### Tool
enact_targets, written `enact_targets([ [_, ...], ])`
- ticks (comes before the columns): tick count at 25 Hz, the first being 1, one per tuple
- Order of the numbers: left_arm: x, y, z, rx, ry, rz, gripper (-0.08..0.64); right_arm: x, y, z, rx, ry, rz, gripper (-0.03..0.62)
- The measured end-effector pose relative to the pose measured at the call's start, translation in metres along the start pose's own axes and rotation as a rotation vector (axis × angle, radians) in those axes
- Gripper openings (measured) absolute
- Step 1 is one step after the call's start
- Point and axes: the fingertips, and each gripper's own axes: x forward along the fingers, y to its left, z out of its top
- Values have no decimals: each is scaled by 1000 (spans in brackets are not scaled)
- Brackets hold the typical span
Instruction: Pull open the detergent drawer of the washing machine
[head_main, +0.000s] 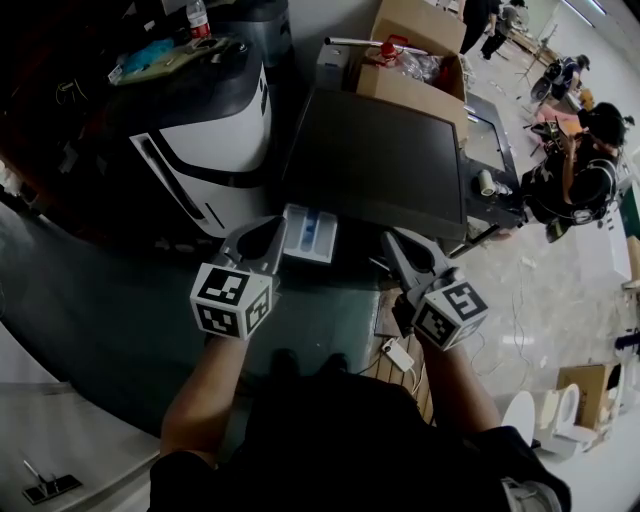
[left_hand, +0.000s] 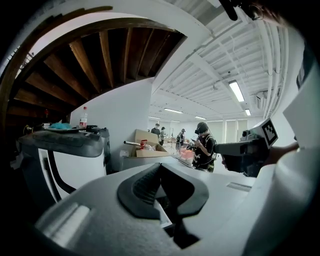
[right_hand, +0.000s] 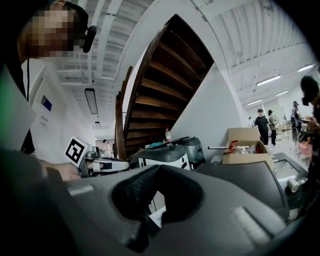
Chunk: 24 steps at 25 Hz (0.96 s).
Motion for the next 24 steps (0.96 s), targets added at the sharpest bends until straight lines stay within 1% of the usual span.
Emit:
enact_targets([
  [3,-1,1,1,-14,-8,17,11,1,2,4,18,-25,-6,2],
  [7,-3,3,-6,-25,4,32,11,-3,-1,-1,-18,-10,-12,2],
  [9,-3,3,-9,-25,8,36,11,-5,-3,-4,-16,-9,-10,2],
  [14,0,-1,-12,-23,16,38,11,-10,-8,-6,10,-14,-12,2],
  [24,2,-8,-16,-27,29,39,11,-16,-8,-11,13,-6,-6,2],
])
